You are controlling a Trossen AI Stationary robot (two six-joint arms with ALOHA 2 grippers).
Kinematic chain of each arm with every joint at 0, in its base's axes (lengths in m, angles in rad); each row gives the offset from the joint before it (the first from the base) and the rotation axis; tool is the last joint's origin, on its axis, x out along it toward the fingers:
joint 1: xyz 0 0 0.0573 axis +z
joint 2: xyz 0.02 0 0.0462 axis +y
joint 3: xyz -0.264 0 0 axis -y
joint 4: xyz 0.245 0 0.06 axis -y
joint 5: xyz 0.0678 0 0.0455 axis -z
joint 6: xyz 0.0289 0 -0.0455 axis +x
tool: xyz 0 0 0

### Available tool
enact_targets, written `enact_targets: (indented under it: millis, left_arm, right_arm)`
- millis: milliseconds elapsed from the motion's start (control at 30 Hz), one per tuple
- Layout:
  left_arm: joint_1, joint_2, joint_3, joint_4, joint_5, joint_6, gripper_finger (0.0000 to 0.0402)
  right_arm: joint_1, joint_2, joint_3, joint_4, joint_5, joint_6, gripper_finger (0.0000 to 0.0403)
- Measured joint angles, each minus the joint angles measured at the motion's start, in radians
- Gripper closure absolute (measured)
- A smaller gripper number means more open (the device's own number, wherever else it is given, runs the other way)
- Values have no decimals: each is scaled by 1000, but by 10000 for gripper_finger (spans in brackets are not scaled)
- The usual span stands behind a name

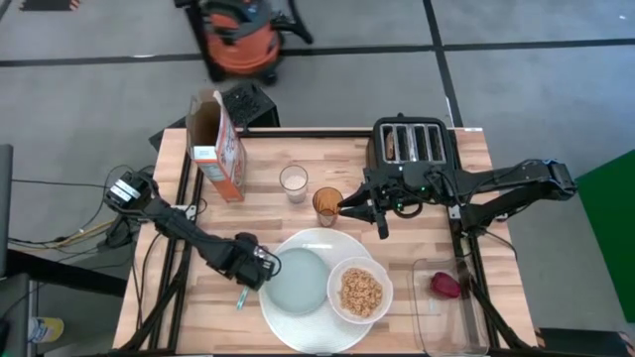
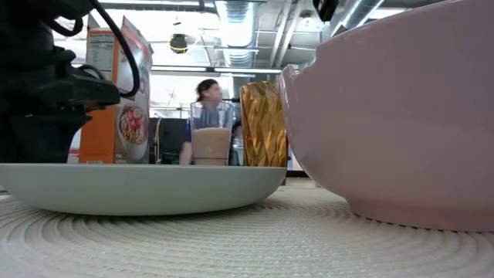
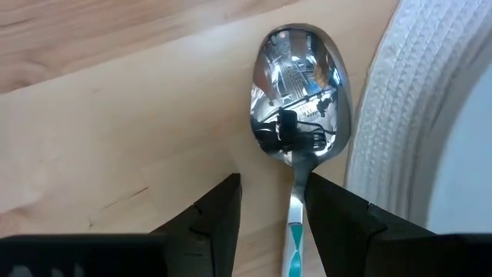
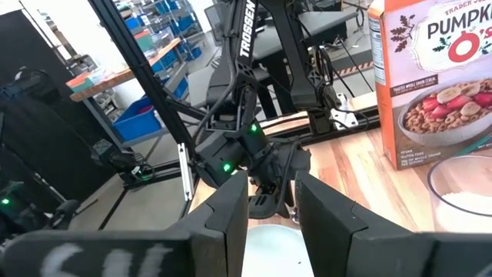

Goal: Arrange a breakfast setting
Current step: Put the blue patterned spoon to the left of the gray plate

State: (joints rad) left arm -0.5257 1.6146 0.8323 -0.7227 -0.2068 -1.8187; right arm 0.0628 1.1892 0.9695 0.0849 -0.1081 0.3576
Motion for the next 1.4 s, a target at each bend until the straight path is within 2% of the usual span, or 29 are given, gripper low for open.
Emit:
enact_targets:
  millis: [200,467,667,1000,1267,1400]
  left_arm:
    - [-27,1,8,22,-12,-11,265]
    - [-36,-4,80,-206,-38,-7,265]
    - [-34,-4,82,-203,-35,16,265]
    - [-92,-4,82,-156,134,41,265]
    - [-179,24,82,-114,299,-35,265]
    - [-210,50,82,-33,315,-57,265]
  right_arm:
    - [0,0,0,-3,0,0,269]
    - [0,0,0,-4,0,-3,269]
    - [0,0,0,-3,0,-2,269]
    - [0,0,0,-3,0,0,269]
    - [0,0,0,-3,0,1,269]
    - [0,0,0,-3,0,1,269]
